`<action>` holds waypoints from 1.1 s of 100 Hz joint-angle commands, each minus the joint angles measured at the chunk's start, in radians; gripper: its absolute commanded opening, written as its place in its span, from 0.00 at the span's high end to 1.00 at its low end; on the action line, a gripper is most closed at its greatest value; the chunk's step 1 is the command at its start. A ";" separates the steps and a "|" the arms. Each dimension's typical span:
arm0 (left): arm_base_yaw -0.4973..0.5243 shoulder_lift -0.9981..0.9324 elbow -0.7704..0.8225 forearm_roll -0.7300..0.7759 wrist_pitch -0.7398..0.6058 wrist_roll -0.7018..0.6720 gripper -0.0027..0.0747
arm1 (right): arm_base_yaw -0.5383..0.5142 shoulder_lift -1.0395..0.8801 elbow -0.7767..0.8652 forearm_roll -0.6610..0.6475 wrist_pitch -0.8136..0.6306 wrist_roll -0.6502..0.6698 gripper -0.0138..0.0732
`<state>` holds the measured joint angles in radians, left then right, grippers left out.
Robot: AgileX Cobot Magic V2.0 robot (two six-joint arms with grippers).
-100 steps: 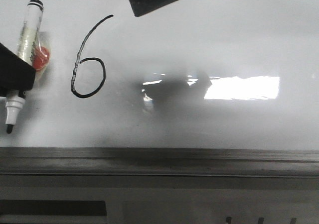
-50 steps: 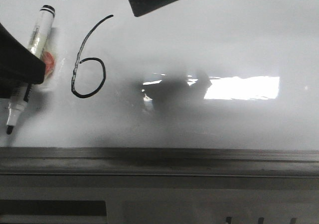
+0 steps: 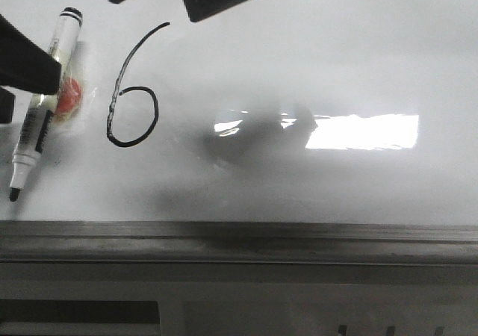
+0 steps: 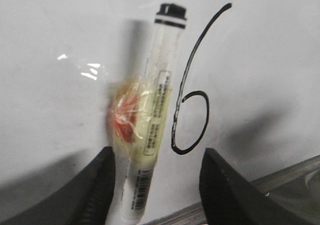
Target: Write number 6 on whiteboard
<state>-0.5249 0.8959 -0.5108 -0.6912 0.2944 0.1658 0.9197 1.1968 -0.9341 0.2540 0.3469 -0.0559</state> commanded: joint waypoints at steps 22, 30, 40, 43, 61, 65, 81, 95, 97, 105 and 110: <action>0.002 -0.229 -0.034 0.078 -0.042 -0.007 0.99 | -0.007 -0.090 -0.022 -0.047 -0.086 -0.008 0.91; 0.002 -0.289 -0.034 0.095 -0.042 -0.007 0.99 | -0.007 -0.126 0.000 -0.073 -0.124 -0.008 0.91; 0.002 -0.361 -0.027 0.122 -0.049 -0.007 0.99 | -0.007 -0.182 0.048 -0.105 -0.191 -0.008 0.91; 0.002 -0.381 -0.020 0.139 -0.051 -0.007 0.99 | -0.007 -0.200 0.066 -0.113 -0.215 -0.008 0.91; 0.002 -0.531 0.055 0.195 -0.115 -0.005 0.99 | -0.007 -0.343 0.247 -0.174 -0.438 -0.008 0.91; 0.002 -0.567 0.078 0.202 -0.122 0.000 0.99 | -0.007 -0.380 0.297 -0.174 -0.492 -0.008 0.91; 0.002 -0.691 0.158 0.202 -0.109 0.109 0.99 | -0.007 -0.528 0.478 -0.176 -0.568 -0.008 0.91; 0.002 -0.777 0.196 0.202 -0.044 0.146 0.99 | -0.007 -0.655 0.620 -0.210 -0.566 -0.013 0.91; 0.002 -0.786 0.200 0.202 -0.030 0.146 0.99 | -0.007 -0.667 0.639 -0.217 -0.566 -0.013 0.91; 0.002 -0.810 0.214 0.205 0.015 0.146 0.99 | -0.007 -0.738 0.703 -0.229 -0.566 -0.013 0.91; 0.002 -0.816 0.219 0.205 0.029 0.146 0.99 | -0.007 -0.773 0.734 -0.229 -0.566 -0.013 0.91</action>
<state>-0.5249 0.0817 -0.2762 -0.4788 0.3453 0.3060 0.9197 0.4790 -0.2285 0.0450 -0.1306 -0.0567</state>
